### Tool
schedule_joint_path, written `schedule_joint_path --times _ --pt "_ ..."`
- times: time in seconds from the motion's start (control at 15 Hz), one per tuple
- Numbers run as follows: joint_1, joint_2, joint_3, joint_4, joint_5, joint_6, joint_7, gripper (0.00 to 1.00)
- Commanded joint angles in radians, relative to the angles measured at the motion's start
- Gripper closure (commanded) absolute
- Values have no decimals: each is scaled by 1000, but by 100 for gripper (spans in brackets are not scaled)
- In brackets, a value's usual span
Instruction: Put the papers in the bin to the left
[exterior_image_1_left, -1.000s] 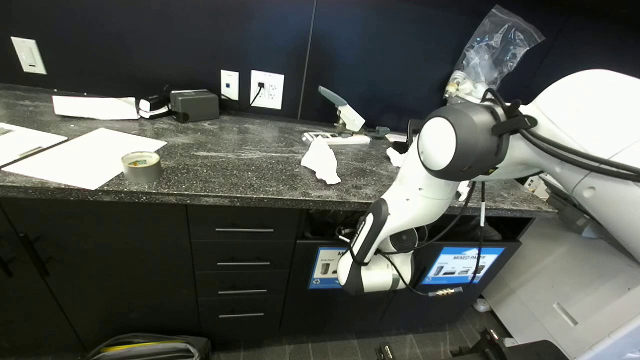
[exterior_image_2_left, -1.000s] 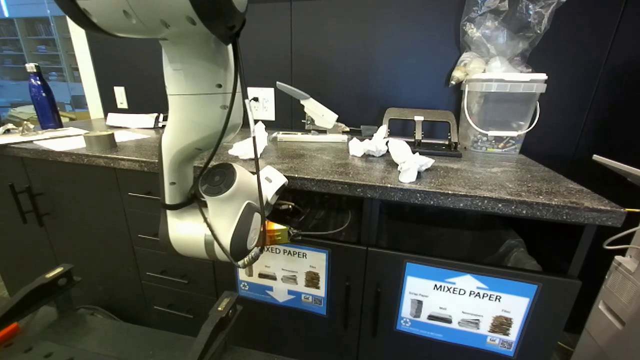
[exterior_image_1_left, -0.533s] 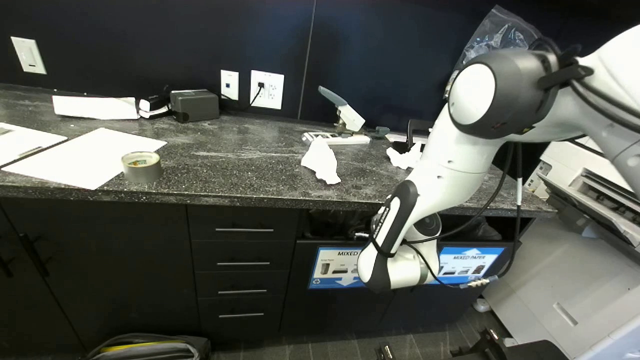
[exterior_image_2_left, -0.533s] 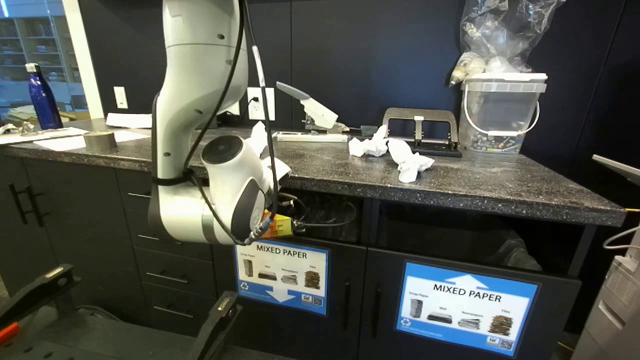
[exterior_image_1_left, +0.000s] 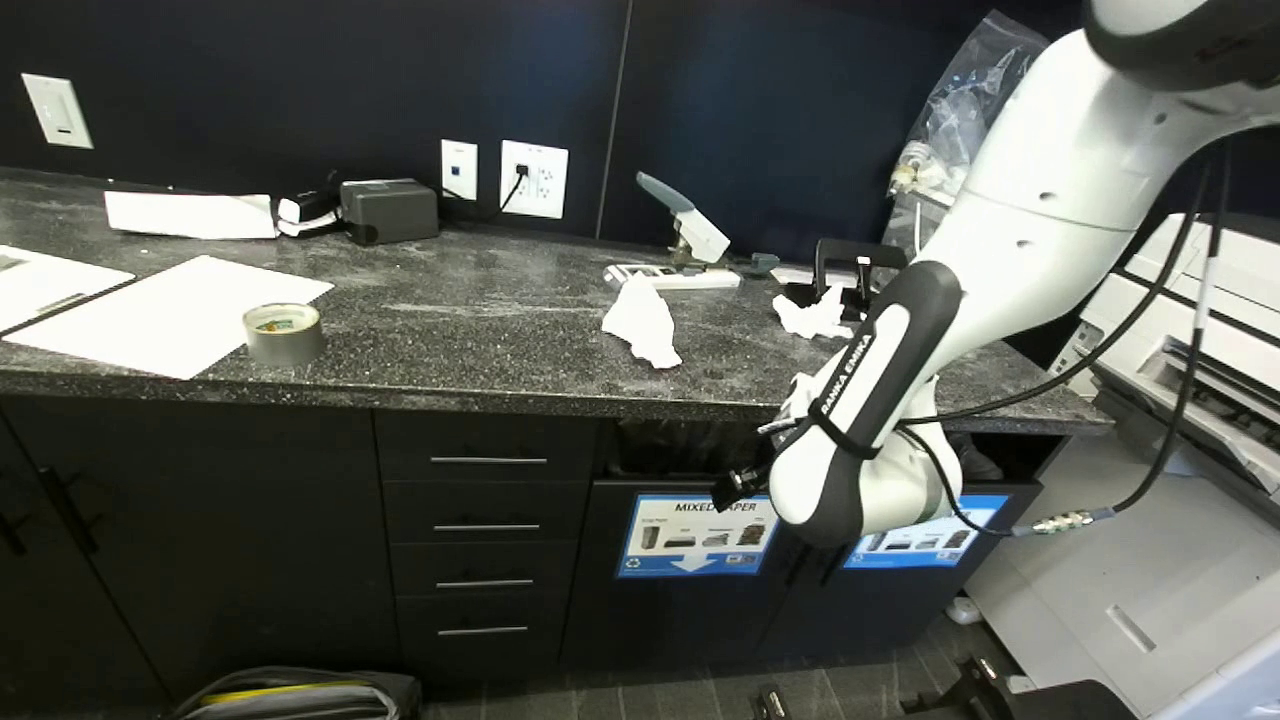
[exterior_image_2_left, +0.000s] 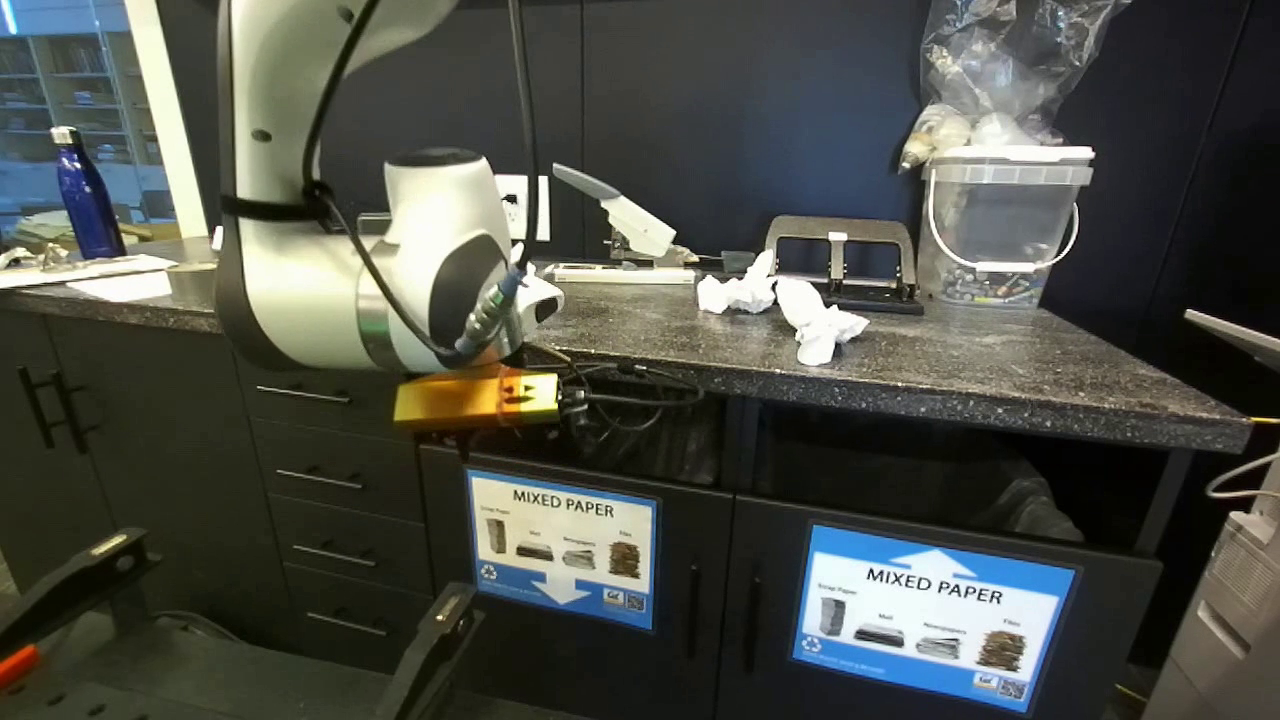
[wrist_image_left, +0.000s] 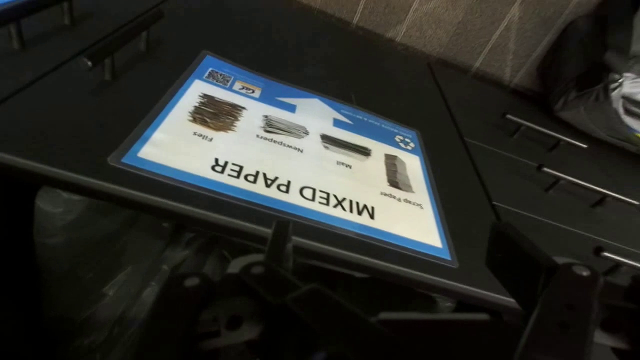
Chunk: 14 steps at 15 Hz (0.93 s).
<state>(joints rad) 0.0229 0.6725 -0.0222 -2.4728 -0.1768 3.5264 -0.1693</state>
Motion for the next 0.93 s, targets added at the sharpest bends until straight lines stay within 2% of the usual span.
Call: schedule_joint_path --times 0.0,0.2,0.33,0.53,0.6,0.73,0.87 --pt "-70 -250 82 -142 -59 -132 15 0" --pt "-133 -405 183 -161 -70 -241 45 0" --pt "-211 -458 291 -125 -73 -320 53 0" --pt "-320 -444 457 -25 -12 -398 20 0" --pt "-342 -424 490 18 10 -427 6 0" --pt "-370 -379 524 112 38 -502 -12 0" --pt "-347 -328 494 208 21 -549 3 0"
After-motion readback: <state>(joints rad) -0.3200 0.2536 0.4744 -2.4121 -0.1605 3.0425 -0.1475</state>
